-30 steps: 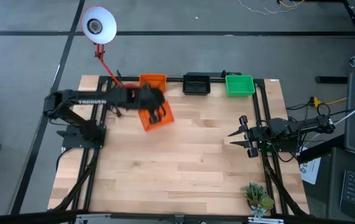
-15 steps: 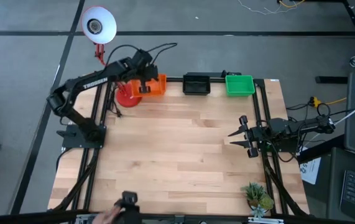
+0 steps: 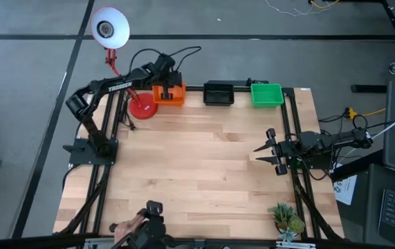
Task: Stack baskets by color
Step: Stack the bottom orange bin on top of the stacked orange bin
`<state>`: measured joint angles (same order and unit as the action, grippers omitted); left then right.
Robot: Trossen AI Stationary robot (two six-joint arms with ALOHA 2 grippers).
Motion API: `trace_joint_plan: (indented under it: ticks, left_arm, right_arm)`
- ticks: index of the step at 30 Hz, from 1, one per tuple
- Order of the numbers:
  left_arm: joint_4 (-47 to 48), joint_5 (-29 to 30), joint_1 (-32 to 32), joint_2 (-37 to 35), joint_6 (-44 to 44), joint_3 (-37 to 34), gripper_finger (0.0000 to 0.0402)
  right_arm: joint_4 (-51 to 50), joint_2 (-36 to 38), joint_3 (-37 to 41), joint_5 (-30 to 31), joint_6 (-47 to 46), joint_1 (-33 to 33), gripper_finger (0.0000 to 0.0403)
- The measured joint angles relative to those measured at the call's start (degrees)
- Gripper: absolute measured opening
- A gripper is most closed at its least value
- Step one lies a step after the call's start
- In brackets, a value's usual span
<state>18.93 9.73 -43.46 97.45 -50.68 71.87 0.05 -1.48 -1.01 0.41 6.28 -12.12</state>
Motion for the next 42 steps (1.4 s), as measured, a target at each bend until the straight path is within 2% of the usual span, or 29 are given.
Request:
trace_joint_plan:
  ticks: [14, 19, 24, 29, 33, 37, 42]
  left_arm:
    - [5.1, -0.9, 0.2, 0.0, 1.0, 2.3, 0.0003]
    - [3.8, 2.0, 0.9, 0.0, 0.6, 2.3, 0.0031]
    - [3.6, 2.4, 1.0, 0.0, 0.9, 2.3, 0.0066]
    - [3.2, 4.1, 2.6, 0.0, 0.9, 2.3, 0.0082]
    - [0.0, 8.7, 4.6, 0.0, -0.6, 2.3, 0.0080]
    - [-4.0, 16.9, 5.9, -0.1, -2.5, 2.4, 0.0079]
    - [-2.9, 24.3, 5.3, 3.4, 0.5, 2.4, 0.0079]
  right_arm:
    - [0.0, 0.0, 0.0, 0.0, 0.0, 0.0, 0.0143]
    - [0.0, 0.0, 0.0, 0.0, 0.0, 0.0, 0.0143]
    - [0.0, 0.0, 0.0, 0.0, 0.0, 0.0, 0.0143]
    - [0.0, 0.0, 0.0, 0.0, 0.0, 0.0, 0.0143]
    - [0.0, 0.0, 0.0, 0.0, 0.0, 0.0, 0.0143]
    - [0.0, 0.0, 0.0, 0.0, 0.0, 0.0, 0.0143]
    - [0.0, 0.0, 0.0, 0.0, 0.0, 0.0, 0.0143]
